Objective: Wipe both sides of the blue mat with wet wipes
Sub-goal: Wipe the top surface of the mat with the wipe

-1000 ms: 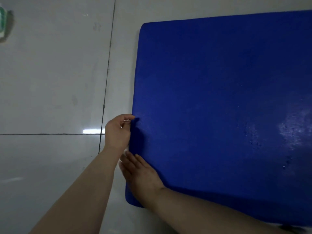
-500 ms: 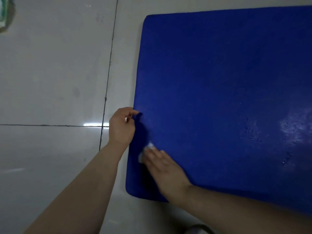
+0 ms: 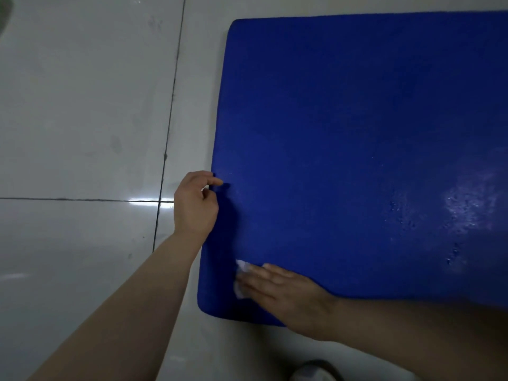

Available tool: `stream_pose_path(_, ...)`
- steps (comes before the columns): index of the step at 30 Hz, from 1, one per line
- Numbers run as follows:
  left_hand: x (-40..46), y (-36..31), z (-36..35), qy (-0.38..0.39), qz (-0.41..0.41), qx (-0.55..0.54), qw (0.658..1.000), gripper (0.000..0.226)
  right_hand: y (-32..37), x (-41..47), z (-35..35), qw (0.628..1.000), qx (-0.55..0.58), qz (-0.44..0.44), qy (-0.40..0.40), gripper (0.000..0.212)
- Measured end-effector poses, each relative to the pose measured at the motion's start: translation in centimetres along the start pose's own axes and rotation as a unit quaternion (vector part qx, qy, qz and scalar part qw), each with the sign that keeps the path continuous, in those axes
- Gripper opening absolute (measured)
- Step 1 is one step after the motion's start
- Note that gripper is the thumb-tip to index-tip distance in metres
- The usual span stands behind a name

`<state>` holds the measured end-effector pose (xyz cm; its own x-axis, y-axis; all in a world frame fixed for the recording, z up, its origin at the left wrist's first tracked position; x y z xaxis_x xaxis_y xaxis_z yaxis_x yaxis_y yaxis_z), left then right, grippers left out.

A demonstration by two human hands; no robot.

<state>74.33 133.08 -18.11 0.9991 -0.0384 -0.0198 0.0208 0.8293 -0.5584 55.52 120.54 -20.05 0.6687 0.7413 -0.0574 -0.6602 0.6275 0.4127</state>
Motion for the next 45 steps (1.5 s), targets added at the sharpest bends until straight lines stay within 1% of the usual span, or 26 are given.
stream_pose_path(2, 0.1, -0.3, -0.1, -0.004, 0.001, 0.000, 1.000, 0.040, 1.6, 4.4, 0.4, 0.999, 0.041, 0.012, -0.003, 0.051)
stream_pose_path(4, 0.3, -0.6, 0.0, -0.004, -0.003, 0.002, 1.000, 0.040, 3.5, 8.5, 0.1, 0.996, 0.072, 0.028, 0.045, 0.047)
stream_pose_path(6, 0.3, -0.8, 0.0, -0.001, -0.012, 0.001, 1.000, 0.040, 4.5, 10.2, -0.3, 0.994, 0.086, 0.028, 0.057, 0.042)
stream_pose_path(8, 0.0, -0.8, 0.0, 0.001, -0.010, 0.001, 1.000, 0.040, 4.5, 9.0, -0.9, 0.990, 0.106, 0.051, 0.072, 0.040)
stream_pose_path(10, -0.3, -0.7, 0.1, 0.003, -0.003, 0.005, 1.000, 0.041, 4.0, 5.7, -1.0, 0.980, 0.122, 0.129, 0.085, 0.043)
stream_pose_path(12, -0.6, -0.8, 0.0, 0.005, -0.006, 0.013, 1.000, 0.040, 2.8, 1.8, -0.7, 0.975, 0.119, 0.169, 0.086, 0.042)
stream_pose_path(15, -0.8, -1.2, -0.1, 0.001, -0.026, 0.028, 0.999, 0.038, 0.9, -1.2, -1.4, 0.976, 0.126, 0.152, 0.095, 0.038)
stream_pose_path(16, -0.8, -1.3, -0.3, 0.002, -0.029, 0.029, 0.999, 0.038, 0.8, -0.9, -1.4, 0.976, 0.133, 0.149, 0.086, 0.038)
stream_pose_path(18, -0.6, -1.8, -0.6, 0.006, -0.037, 0.029, 0.999, 0.038, 1.4, 0.9, -1.1, 0.979, 0.128, 0.151, 0.039, 0.040)
stream_pose_path(20, -0.3, -2.4, -0.8, 0.007, -0.046, 0.031, 0.998, 0.038, 2.8, 4.1, -1.0, 0.987, 0.081, 0.138, 0.017, 0.044)
stream_pose_path(21, -0.1, -2.8, -0.9, 0.007, -0.051, 0.031, 0.998, 0.039, 3.6, 5.6, -1.2, 0.990, 0.056, 0.125, 0.027, 0.043)
stream_pose_path(23, 0.3, -3.4, -1.0, 0.005, -0.057, 0.026, 0.998, 0.039, 5.2, 7.5, -1.8, 0.988, 0.070, 0.110, 0.078, 0.041)
stream_pose_path(25, 0.3, -3.8, -1.3, 0.012, -0.056, 0.022, 0.998, 0.038, 5.2, 6.9, -1.5, 0.987, 0.050, 0.131, 0.083, 0.043)
stream_pose_path(27, -0.1, -3.9, -1.6, 0.024, -0.060, 0.028, 0.998, 0.038, 3.6, 4.0, -0.5, 0.979, 0.039, 0.192, 0.064, 0.044)
stream_pose_path(29, -0.7, -3.9, -2.0, 0.037, -0.073, 0.035, 0.996, 0.037, 2.0, 0.4, 0.0, 0.959, 0.109, 0.241, 0.105, 0.039)
stream_pose_path(31, -1.1, -3.6, -2.3, 0.044, -0.078, 0.041, 0.995, 0.037, 0.0, -2.3, -0.1, 0.964, 0.099, 0.219, 0.113, 0.033)
stream_pose_path(32, -1.2, -3.6, -2.4, 0.045, -0.079, 0.047, 0.995, 0.037, -1.4, -3.0, 0.5, 0.971, 0.103, 0.195, 0.090, 0.034)
stream_pose_path(33, -1.2, -3.7, -2.4, 0.044, -0.083, 0.055, 0.994, 0.037, -2.9, -3.3, 1.0, 0.982, 0.094, 0.152, 0.052, 0.037)
stream_pose_path(35, -1.3, -3.9, -2.6, 0.044, -0.101, 0.071, 0.991, 0.038, -6.1, -2.9, 2.9, 0.997, 0.048, 0.041, -0.035, 0.051)
stream_pose_path(37, -1.3, -4.0, -2.9, 0.047, -0.115, 0.082, 0.989, 0.040, -7.8, -2.2, 4.0, 0.996, 0.031, -0.046, -0.071, 0.072)
stream_pose_path(38, -1.3, -4.0, -3.0, 0.047, -0.120, 0.084, 0.988, 0.041, -7.4, -1.9, 3.7, 0.996, 0.020, -0.055, -0.067, 0.073)
stream_pose_path(39, -1.2, -4.0, -3.1, 0.045, -0.121, 0.085, 0.988, 0.042, -6.2, -1.9, 2.8, 0.997, 0.002, -0.040, -0.066, 0.067)
stream_pose_path(40, -1.2, -4.0, -3.1, 0.043, -0.118, 0.086, 0.988, 0.042, -4.6, -2.2, 1.7, 0.998, -0.011, -0.013, -0.057, 0.058)
stream_pose_path(42, -1.1, -4.0, -3.3, 0.042, -0.109, 0.089, 0.989, 0.044, -1.8, -3.1, 0.0, 0.999, 0.002, 0.041, -0.009, 0.047)
stream_pose_path(44, -1.2, -4.2, -3.6, 0.045, -0.113, 0.088, 0.989, 0.046, -1.2, -3.2, -0.1, 0.997, 0.015, 0.067, 0.020, 0.048)
stream_pose_path(45, -1.2, -4.3, -3.8, 0.046, -0.120, 0.087, 0.988, 0.047, -1.6, -3.0, 0.2, 0.997, 0.011, 0.071, 0.018, 0.046)
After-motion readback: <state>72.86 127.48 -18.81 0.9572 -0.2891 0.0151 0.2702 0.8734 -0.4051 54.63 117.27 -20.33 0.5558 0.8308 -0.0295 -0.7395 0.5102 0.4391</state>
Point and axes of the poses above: each hand's wrist, its own x-axis towards the middle knuckle, its own z-axis out of the back of the hand, y = z × x, the point moved 6 cm from there along x, towards the middle knuckle, and after that the axes turned 11 degrees about x, right-handed, at the moved point
